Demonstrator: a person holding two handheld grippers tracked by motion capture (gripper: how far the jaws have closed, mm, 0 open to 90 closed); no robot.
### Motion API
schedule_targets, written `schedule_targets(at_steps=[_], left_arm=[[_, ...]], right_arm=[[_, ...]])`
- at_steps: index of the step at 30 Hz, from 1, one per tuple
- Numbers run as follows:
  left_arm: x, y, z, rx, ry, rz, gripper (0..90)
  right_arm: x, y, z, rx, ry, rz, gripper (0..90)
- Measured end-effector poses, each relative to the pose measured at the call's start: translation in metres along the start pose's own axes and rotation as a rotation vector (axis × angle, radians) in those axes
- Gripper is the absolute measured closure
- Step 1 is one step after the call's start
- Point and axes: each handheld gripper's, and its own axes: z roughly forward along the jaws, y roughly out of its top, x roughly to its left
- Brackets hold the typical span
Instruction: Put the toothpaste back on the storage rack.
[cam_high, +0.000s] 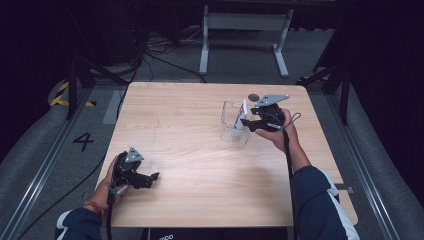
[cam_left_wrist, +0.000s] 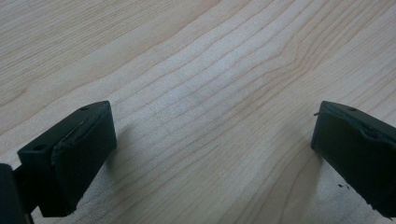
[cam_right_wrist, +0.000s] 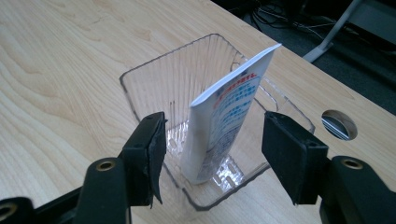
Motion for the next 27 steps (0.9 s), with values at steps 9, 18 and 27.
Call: schedule_targets(at_steps=[9, 18, 27], left_arm=[[0.0, 0.0, 0.0, 0.0, 0.0, 0.0, 0.5], [0.0, 0.0, 0.0, 0.0, 0.0, 0.0, 0.5], [-0.001, 0.0, 0.0, 0.002, 0.0, -0.006, 0.5]], right_arm=[[0.003, -0.005, -0.014, 0.018, -0.011, -0.018, 39.7], [0.005, -0.011, -0.03, 0.015, -0.019, -0.027, 39.3], [0.009, -0.018, -0.043, 0.025, -0.028, -0.063, 38.4]])
